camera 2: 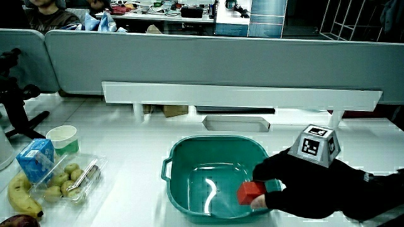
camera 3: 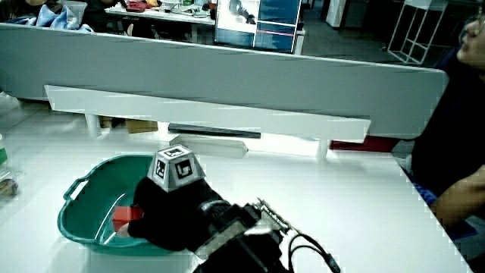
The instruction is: Place red block
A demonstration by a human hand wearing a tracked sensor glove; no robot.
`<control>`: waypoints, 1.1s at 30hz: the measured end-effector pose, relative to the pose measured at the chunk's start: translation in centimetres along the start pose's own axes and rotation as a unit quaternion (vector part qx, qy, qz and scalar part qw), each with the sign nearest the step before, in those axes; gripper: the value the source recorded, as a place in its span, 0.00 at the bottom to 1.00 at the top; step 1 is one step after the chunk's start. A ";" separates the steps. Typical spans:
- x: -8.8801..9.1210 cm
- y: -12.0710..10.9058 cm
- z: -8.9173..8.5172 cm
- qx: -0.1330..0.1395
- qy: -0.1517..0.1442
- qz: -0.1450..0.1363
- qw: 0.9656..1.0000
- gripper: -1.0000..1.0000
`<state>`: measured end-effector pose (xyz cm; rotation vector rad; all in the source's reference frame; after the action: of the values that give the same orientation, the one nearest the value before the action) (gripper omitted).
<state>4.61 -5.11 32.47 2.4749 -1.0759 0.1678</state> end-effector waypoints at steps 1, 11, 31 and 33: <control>-0.1 0.3 0.3 0.001 -0.006 -0.001 1.000 0.50; 1.9 4.7 -1.2 -0.011 0.002 -0.061 0.998 0.50; 3.5 10.1 -5.4 -0.116 0.035 -0.082 0.989 0.50; 3.8 10.3 -5.8 -0.127 0.037 -0.089 0.987 0.50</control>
<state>0.11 -11.34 42.24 2.2998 -0.7886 0.0630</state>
